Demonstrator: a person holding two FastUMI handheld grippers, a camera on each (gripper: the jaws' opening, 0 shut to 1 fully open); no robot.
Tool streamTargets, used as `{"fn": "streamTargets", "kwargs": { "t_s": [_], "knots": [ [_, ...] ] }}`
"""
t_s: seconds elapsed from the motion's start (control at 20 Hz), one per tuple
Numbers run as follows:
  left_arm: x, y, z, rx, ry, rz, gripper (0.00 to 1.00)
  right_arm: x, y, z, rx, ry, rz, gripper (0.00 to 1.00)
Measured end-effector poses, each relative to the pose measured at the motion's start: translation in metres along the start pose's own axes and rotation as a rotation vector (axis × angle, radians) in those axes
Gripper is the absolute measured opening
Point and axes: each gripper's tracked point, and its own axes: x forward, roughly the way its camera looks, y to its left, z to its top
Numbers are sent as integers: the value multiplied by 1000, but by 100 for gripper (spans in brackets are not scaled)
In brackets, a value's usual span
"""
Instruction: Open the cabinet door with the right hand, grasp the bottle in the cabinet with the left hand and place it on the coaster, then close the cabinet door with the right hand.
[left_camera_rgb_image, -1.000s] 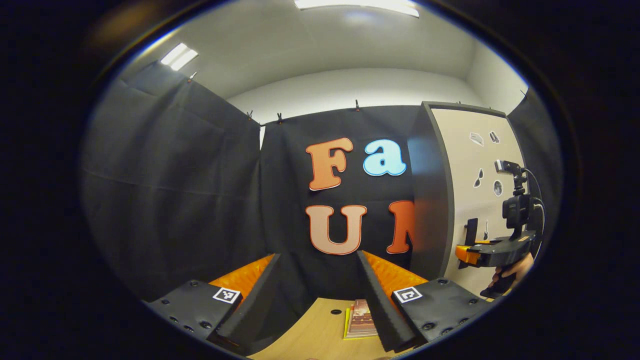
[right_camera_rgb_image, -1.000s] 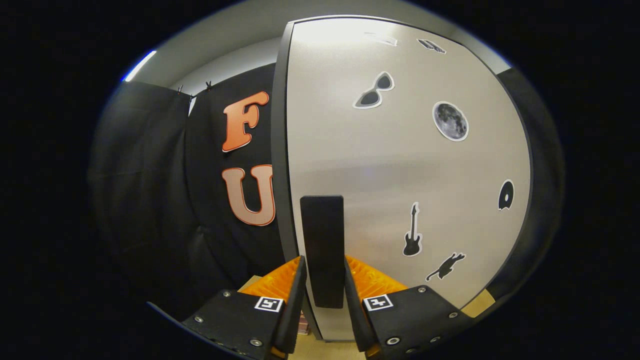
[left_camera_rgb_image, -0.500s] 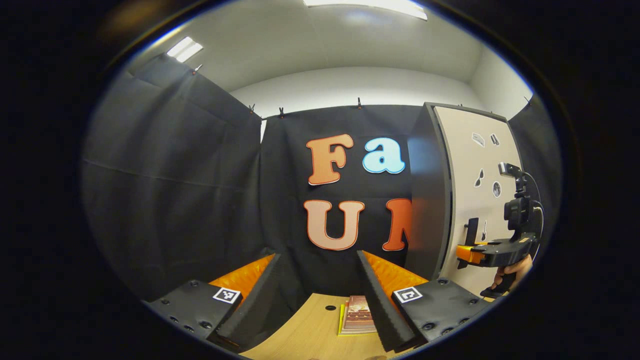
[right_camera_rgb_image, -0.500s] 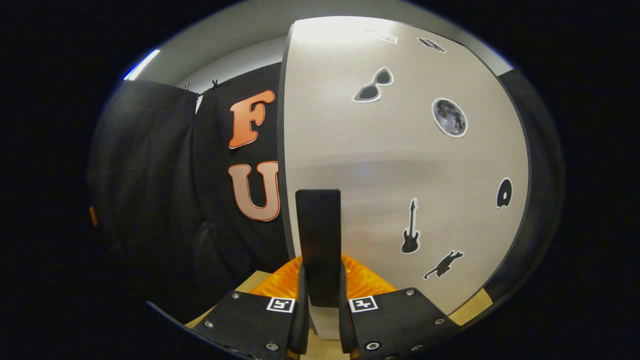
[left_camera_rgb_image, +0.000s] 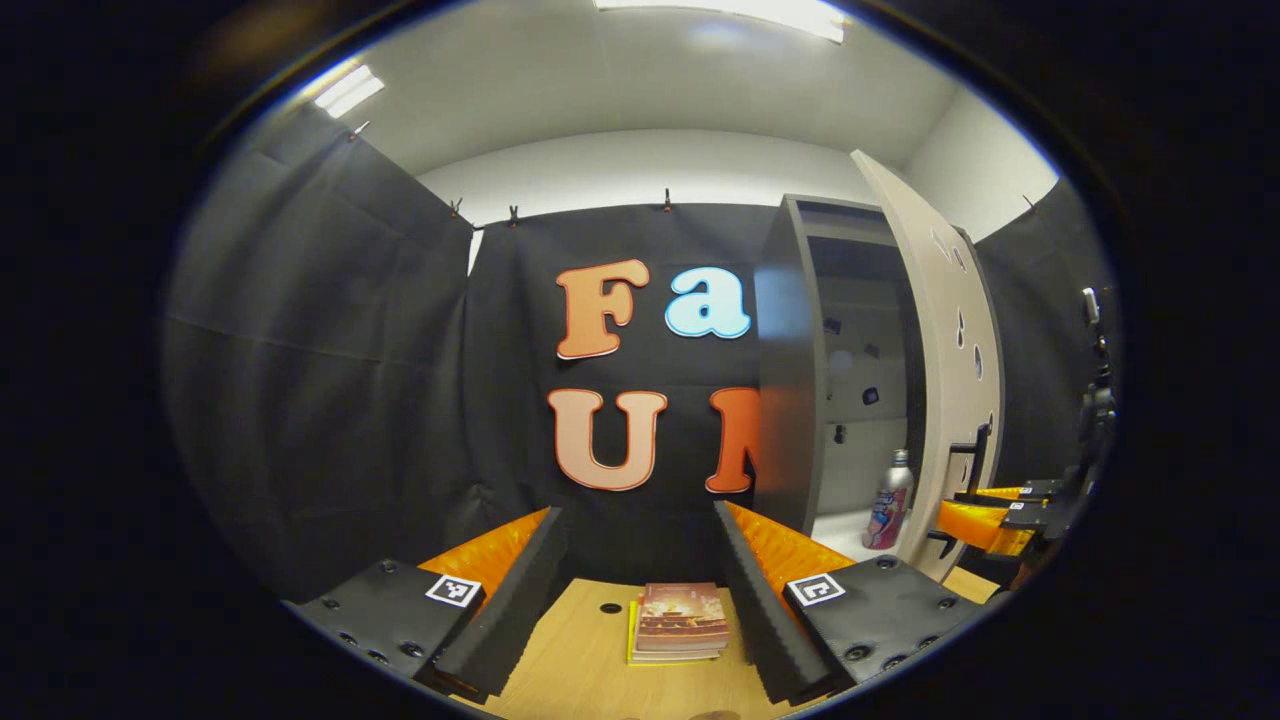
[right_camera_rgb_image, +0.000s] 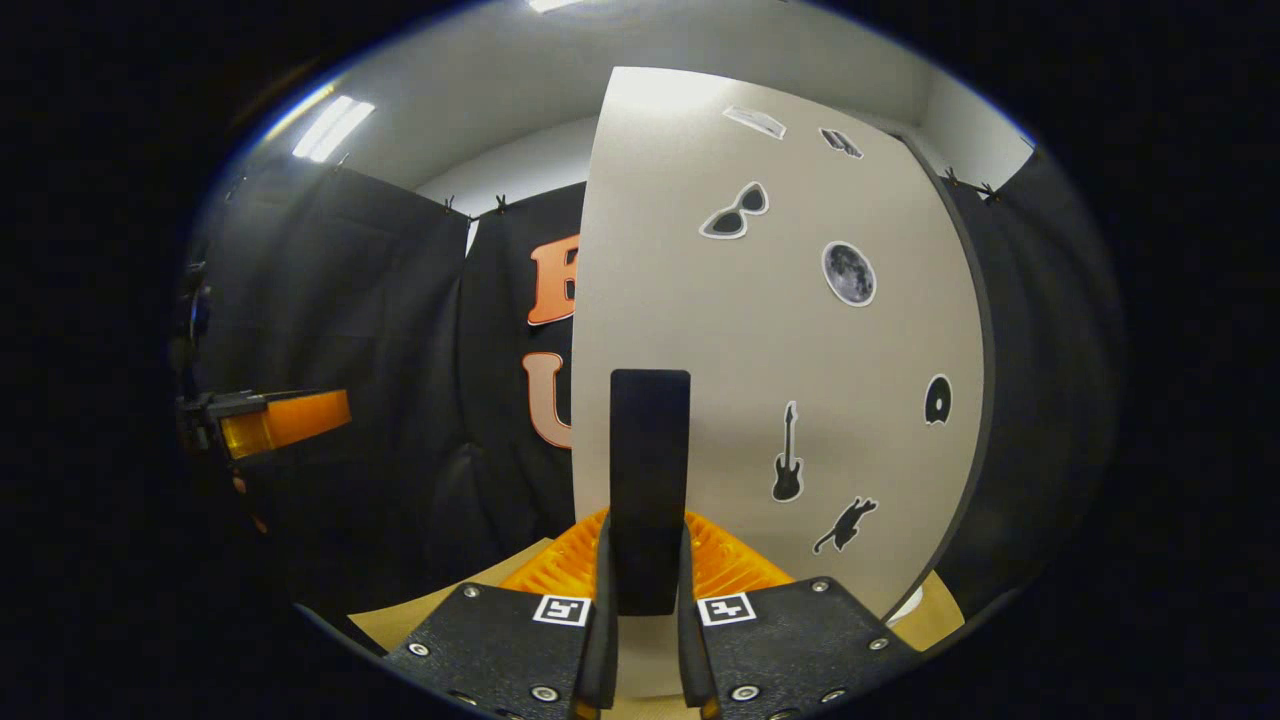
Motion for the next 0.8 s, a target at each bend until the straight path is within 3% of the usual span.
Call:
{"fn": "streamTargets", "kwargs": {
  "t_s": [0.05, 0.2, 0.25, 0.3, 0.5, 0.8],
  "knots": [
    [2, -11, -2, -2, 5, -17, 91, -11, -3, 1, 2, -4, 7, 25],
    [7, -37, -8, -5, 15, -64, 95, -37, -14, 1, 8, -14, 16, 25],
    [7, -44, -10, -5, 15, -77, 91, -47, -18, 1, 10, -23, 19, 25],
    [8, -53, -12, -2, 16, -90, 95, -58, -23, 2, 16, -39, 22, 25],
    [13, -83, -24, 25, 20, -128, 91, -71, -33, 5, 36, -96, 27, 25],
    [21, -130, -44, 21, 38, -195, 95, -116, -79, 9, 30, -150, -12, 25]
  ]
}}
